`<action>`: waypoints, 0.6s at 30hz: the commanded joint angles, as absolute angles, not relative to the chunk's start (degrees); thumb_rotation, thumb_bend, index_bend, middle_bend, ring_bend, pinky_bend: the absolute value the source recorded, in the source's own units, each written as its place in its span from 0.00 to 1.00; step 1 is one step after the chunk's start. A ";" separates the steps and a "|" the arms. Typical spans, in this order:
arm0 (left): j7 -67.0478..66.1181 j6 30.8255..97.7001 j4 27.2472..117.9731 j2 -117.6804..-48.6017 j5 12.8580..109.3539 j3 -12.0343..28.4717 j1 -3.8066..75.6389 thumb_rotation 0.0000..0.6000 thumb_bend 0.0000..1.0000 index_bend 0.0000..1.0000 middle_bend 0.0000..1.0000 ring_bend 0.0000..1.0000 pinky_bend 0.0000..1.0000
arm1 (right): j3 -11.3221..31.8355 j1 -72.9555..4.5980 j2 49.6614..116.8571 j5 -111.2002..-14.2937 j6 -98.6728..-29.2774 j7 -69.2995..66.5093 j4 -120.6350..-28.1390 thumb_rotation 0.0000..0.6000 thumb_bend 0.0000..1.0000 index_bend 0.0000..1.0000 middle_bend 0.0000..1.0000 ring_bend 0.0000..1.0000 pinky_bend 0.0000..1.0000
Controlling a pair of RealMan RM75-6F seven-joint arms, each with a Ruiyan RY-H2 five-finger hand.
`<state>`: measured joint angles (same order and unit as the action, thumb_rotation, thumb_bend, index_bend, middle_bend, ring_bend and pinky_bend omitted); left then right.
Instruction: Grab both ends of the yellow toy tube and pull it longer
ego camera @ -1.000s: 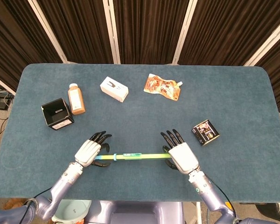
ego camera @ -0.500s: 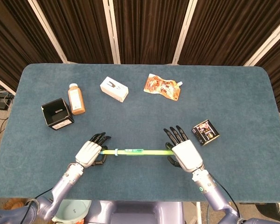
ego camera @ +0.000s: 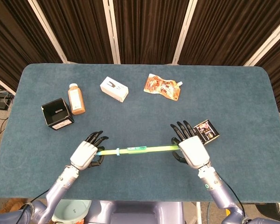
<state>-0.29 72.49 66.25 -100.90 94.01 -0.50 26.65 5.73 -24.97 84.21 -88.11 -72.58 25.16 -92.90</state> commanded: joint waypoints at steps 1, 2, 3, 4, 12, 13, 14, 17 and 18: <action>-0.80 73.22 67.22 -100.03 94.44 -0.89 26.31 1.00 0.74 0.72 0.19 0.04 0.11 | 5.89 -24.82 84.04 -87.99 -72.93 25.14 -92.86 1.00 0.50 0.82 0.15 0.00 0.00; -1.00 73.54 67.56 -99.68 94.67 -1.07 26.18 1.00 0.74 0.72 0.19 0.04 0.11 | 6.02 -24.74 83.98 -87.88 -73.15 25.19 -92.80 1.00 0.50 0.82 0.15 0.00 0.00; -1.14 73.79 67.90 -99.36 94.83 -1.25 26.05 1.00 0.74 0.73 0.19 0.04 0.11 | 6.14 -24.68 83.95 -87.82 -73.37 25.19 -92.73 1.00 0.51 0.83 0.16 0.00 0.00; -1.26 74.05 68.23 -99.05 94.99 -1.41 25.93 1.00 0.74 0.73 0.19 0.05 0.11 | 6.27 -24.61 83.94 -87.77 -73.61 25.12 -92.67 1.00 0.51 0.84 0.17 0.00 0.00; -2.00 75.15 69.43 -97.54 95.27 -1.76 25.35 1.00 0.74 0.73 0.19 0.05 0.11 | 6.98 -24.18 83.73 -87.71 -75.25 24.86 -92.30 1.00 0.53 0.88 0.20 0.00 0.00; -1.99 75.24 69.55 -97.34 95.27 -1.79 25.29 1.00 0.74 0.73 0.19 0.05 0.11 | 7.08 -24.17 83.66 -87.62 -75.33 24.87 -92.26 1.00 0.53 0.89 0.20 0.00 0.00; -2.04 75.43 69.63 -97.09 95.32 -1.84 25.20 1.00 0.74 0.73 0.19 0.05 0.11 | 7.23 -24.14 83.58 -87.42 -75.39 24.85 -92.19 1.00 0.53 0.89 0.20 0.00 0.00; -2.14 76.20 69.89 -96.28 95.70 -2.18 24.82 1.00 0.74 0.73 0.20 0.05 0.11 | 7.63 -24.08 83.27 -86.75 -75.42 24.73 -91.89 1.00 0.53 0.89 0.20 0.00 0.00; -2.12 76.38 69.99 -96.01 95.77 -2.27 24.71 1.00 0.74 0.73 0.20 0.05 0.11 | 7.75 -24.08 83.20 -86.55 -75.40 24.63 -91.75 1.00 0.53 0.89 0.20 0.00 0.00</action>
